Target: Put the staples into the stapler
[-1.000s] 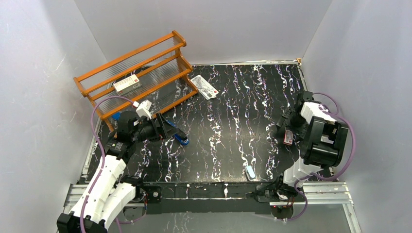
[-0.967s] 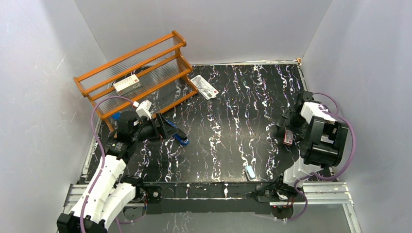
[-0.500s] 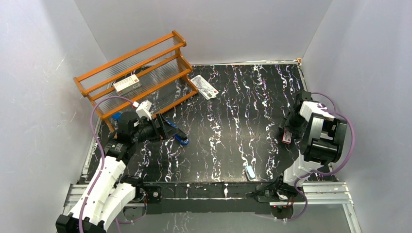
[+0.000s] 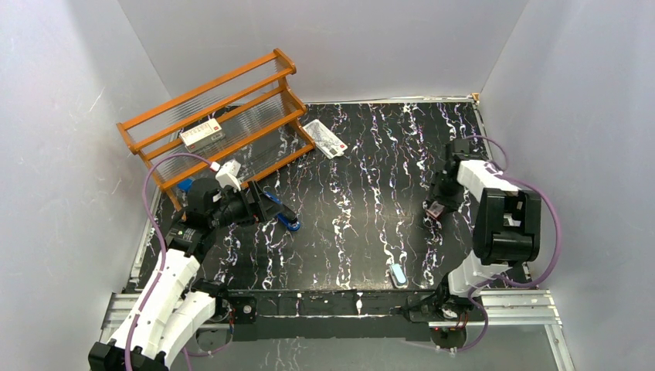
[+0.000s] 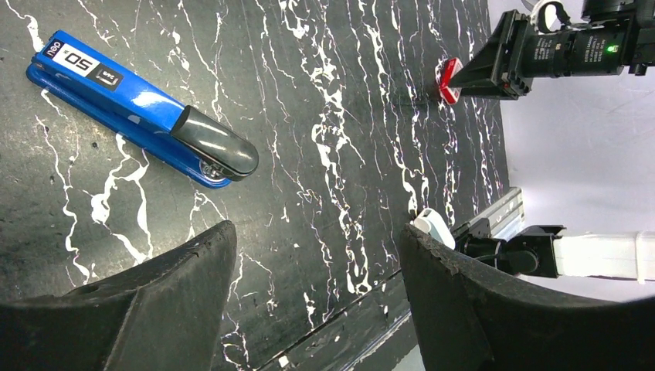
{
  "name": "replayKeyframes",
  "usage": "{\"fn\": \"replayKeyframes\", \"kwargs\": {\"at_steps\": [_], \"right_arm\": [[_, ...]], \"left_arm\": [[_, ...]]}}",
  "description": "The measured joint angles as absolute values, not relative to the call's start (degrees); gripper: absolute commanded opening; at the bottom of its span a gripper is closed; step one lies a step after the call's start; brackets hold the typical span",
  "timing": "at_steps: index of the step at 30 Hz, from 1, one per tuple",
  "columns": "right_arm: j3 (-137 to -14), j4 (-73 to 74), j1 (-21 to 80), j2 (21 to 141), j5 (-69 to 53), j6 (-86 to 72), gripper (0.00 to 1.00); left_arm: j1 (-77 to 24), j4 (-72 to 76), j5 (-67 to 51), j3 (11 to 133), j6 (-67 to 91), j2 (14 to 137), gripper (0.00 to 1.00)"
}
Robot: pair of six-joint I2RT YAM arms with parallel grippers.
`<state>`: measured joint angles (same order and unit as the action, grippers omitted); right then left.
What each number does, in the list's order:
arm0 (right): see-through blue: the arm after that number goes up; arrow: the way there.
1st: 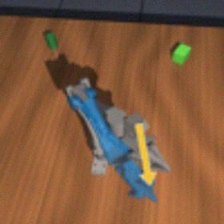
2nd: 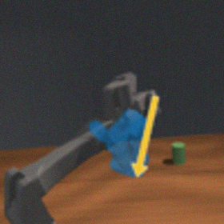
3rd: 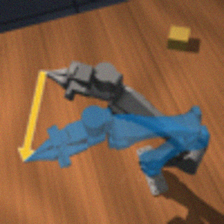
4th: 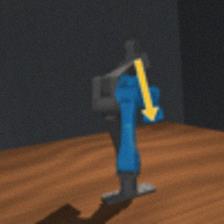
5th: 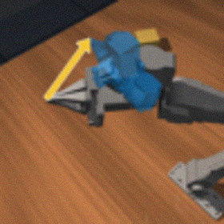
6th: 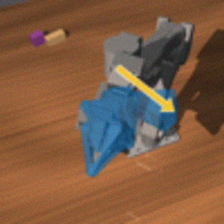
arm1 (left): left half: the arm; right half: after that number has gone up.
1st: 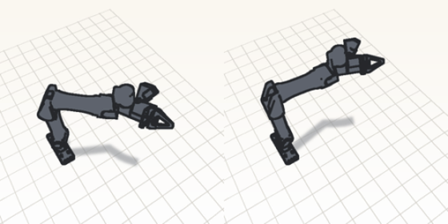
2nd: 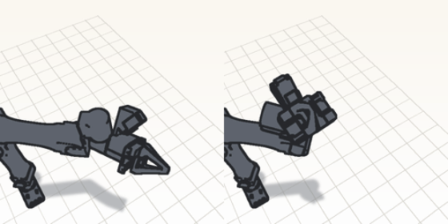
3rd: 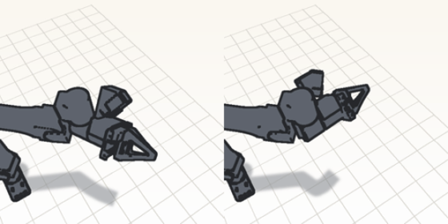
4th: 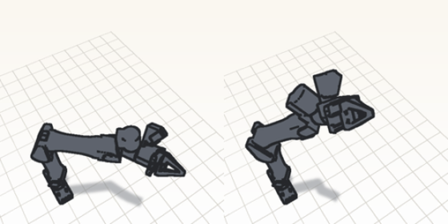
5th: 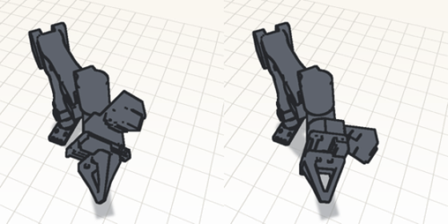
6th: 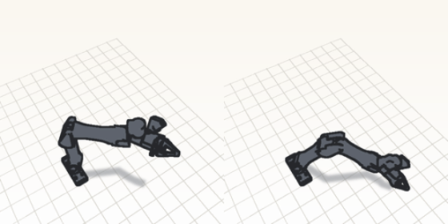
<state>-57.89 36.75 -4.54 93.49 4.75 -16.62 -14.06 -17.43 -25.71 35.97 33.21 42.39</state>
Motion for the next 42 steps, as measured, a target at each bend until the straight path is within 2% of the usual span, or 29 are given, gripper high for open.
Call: {"fn": "replayKeyframes", "kwargs": {"at_steps": [3, 5, 10, 13, 19, 27, 31, 34, 38, 42], "right_arm": [[-57.89, 36.77, 1.50, 93.47, 5.65, -17.19, 0.52], [-57.89, 36.80, 4.49, 93.47, 6.04, -17.80, 0.54], [-57.17, 37.10, 5.54, 92.36, 7.51, -20.14, 0.81], [-56.55, 37.08, 5.30, 90.65, 8.27, -21.54, 0.85], [-56.45, 35.33, 5.26, 89.89, 8.21, -23.97, 0.80], [-55.24, 33.30, 5.28, 92.53, 9.67, -29.32, 0.61], [-53.98, 33.54, 5.28, 92.64, 10.59, -31.18, 0.57], [-52.71, 33.10, 5.28, 92.01, 11.22, -31.40, 0.57], [-52.31, 32.45, 5.28, 91.70, 11.11, -30.94, 0.63], [-52.34, 32.01, 5.43, 91.70, 10.33, -28.67, 0.60]], "left_arm": [[-14.06, -17.56, -25.65, 35.97, 33.21, 42.63, 0.74], [-14.06, -17.69, -25.61, 35.97, 33.23, 42.85, 0.74], [-14.06, -18.02, -25.47, 35.97, 33.23, 43.64, 0.74], [-14.06, -18.04, -25.47, 35.97, 33.23, 44.07, 0.74], [-14.06, -18.04, -25.45, 35.97, 33.23, 44.66, 0.74], [-14.06, -18.06, -25.26, 35.97, 33.26, 45.39, 0.74], [-14.06, -18.26, -25.26, 35.97, 33.26, 46.13, 0.74], [-14.06, -18.26, -25.28, 35.97, 33.23, 46.74, 0.74], [-14.06, -18.26, -25.65, 35.97, 33.21, 48.58, 0.74], [-14.09, -18.28, -26.50, 35.97, 33.21, 50.72, 0.76]]}}
